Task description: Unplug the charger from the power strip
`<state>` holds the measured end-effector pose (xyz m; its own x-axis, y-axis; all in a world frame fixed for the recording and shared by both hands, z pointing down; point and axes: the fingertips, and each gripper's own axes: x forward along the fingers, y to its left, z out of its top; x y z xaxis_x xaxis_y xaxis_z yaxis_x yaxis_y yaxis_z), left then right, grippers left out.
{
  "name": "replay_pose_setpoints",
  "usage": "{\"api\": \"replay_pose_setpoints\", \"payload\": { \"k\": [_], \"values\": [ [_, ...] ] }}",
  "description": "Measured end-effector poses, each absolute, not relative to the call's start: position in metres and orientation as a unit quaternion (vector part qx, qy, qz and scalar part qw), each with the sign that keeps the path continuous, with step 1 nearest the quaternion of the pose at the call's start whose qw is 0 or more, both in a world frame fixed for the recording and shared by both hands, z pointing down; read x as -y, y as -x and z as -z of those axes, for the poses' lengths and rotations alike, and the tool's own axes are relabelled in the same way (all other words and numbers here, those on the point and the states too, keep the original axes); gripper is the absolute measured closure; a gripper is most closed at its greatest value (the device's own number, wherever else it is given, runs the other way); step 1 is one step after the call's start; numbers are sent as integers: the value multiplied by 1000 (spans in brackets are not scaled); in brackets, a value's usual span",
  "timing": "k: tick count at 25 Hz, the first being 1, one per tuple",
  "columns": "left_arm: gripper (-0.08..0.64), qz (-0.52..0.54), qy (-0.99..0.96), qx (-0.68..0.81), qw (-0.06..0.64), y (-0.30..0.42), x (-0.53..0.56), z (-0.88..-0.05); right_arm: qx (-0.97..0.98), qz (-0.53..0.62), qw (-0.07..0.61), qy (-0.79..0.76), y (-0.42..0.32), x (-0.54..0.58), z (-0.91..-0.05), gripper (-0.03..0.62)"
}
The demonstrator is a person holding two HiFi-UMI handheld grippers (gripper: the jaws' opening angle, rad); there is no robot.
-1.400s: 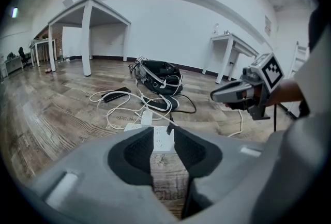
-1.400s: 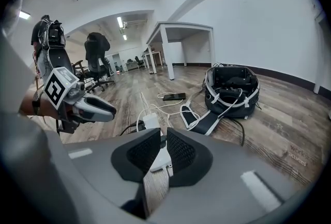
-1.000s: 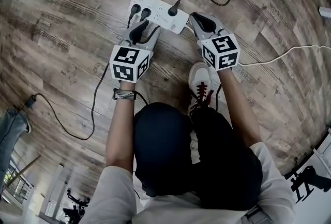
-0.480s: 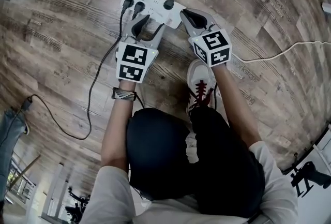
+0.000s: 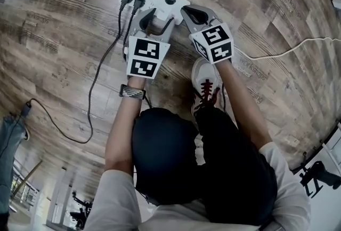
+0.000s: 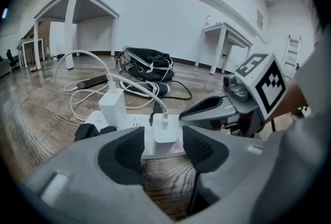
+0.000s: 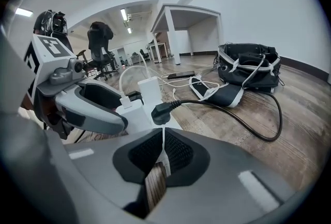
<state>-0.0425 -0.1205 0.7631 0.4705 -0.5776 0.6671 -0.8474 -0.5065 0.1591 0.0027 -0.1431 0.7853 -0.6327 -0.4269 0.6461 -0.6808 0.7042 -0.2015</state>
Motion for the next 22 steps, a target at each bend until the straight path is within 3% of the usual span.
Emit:
{"api": "replay_pose_setpoints", "payload": {
  "k": [7,13,22],
  "values": [
    [336,-306,-815,437,227,39,128,-775,864,-244,297,-326,-6,139,-794,588],
    [411,-317,-808,441,228,37,130,-781,861,-252,294,-331,-7,139,-794,589],
    [411,-249,-798,449,314,41,130,-781,862,-246,288,-336,-6,138,-793,589]
  ]
}}
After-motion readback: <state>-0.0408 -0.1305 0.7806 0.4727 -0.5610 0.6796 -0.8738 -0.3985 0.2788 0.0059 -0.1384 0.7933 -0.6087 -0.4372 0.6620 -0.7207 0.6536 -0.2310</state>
